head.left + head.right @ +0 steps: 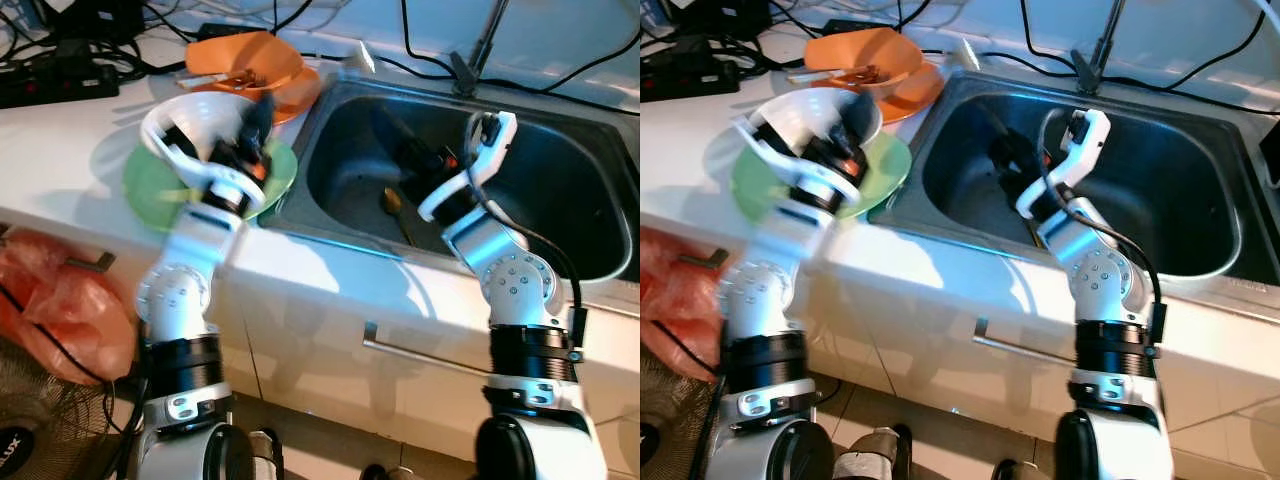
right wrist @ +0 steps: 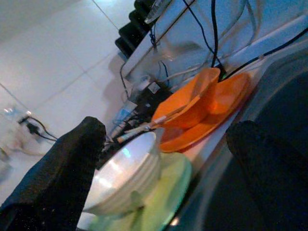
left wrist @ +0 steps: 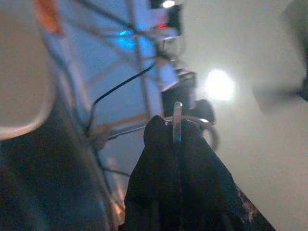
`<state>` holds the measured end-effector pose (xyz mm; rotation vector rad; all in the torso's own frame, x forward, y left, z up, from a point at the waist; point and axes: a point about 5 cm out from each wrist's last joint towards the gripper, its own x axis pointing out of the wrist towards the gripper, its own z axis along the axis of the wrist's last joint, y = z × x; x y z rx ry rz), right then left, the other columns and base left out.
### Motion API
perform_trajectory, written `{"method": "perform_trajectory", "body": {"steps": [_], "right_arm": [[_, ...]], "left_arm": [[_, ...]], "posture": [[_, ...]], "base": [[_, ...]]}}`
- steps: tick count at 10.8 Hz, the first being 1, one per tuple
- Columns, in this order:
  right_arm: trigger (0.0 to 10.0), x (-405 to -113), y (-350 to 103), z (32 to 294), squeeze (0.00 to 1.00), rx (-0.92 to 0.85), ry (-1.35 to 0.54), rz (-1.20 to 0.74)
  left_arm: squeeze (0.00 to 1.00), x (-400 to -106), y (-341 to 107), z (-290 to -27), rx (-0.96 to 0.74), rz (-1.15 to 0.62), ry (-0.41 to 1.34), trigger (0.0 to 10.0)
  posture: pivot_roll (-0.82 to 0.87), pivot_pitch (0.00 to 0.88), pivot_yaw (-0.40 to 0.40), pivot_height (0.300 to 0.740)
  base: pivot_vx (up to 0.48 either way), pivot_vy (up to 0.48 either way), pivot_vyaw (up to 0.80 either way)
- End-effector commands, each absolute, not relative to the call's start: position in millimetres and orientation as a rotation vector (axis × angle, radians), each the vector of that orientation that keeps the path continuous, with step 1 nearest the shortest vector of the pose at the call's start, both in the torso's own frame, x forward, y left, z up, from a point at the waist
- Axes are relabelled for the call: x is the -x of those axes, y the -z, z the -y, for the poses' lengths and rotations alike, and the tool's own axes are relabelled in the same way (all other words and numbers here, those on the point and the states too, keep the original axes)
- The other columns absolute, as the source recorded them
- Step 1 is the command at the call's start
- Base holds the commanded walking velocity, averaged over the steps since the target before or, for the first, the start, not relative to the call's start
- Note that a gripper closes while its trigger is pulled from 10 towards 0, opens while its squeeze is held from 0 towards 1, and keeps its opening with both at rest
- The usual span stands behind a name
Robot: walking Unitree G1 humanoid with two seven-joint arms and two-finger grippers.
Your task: Kitchen organization
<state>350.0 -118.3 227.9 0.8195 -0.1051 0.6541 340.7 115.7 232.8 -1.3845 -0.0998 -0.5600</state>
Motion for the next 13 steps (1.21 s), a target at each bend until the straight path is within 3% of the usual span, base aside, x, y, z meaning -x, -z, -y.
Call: {"method": "perform_trajectory", "body": {"steps": [1,6,9,10,11,12,13], "right_arm": [[10.0,-349,-236,120,0.00,-0.827,-0.657,0.126],[10.0,-346,-240,95,0.00,-0.946,-0.737,0.085],[10.0,-347,-240,95,0.00,-0.947,-0.738,0.084],[1.6,-351,-249,88,0.00,-0.965,-0.758,0.142],[0.0,-351,-251,87,0.00,-0.971,-0.762,0.153],[1.6,-352,-255,86,0.00,-0.981,-0.767,0.161],[2.5,-353,-257,84,0.00,-0.986,-0.772,0.168]], "left_arm": [[0.00,-340,-231,-110,1.415,0.080,0.569,0.0],[0.00,-331,-228,-74,1.479,-0.069,0.690,0.0],[0.00,-330,-228,-73,1.479,-0.073,0.695,0.0],[0.00,-322,-220,-68,1.483,-0.117,0.699,0.0],[0.00,-320,-219,-67,1.484,-0.124,0.701,0.0],[0.00,-318,-220,-67,1.487,-0.131,0.709,0.0],[0.00,-316,-224,-66,1.488,-0.136,0.730,0.0]], "posture": [[0.16,0.131,-0.015,0.740],[0.15,0.140,-0.008,0.740],[0.15,0.140,-0.008,0.740],[0.15,0.143,-0.012,0.740],[0.15,0.144,-0.014,0.740],[0.16,0.145,-0.016,0.740],[0.16,0.145,-0.017,0.740]], "base": [[0.000,0.000,0.00],[0.000,0.000,0.00],[0.000,0.000,0.00],[0.000,0.000,0.00],[0.000,0.000,0.00],[0.000,0.000,0.00],[0.000,0.000,0.00]]}}
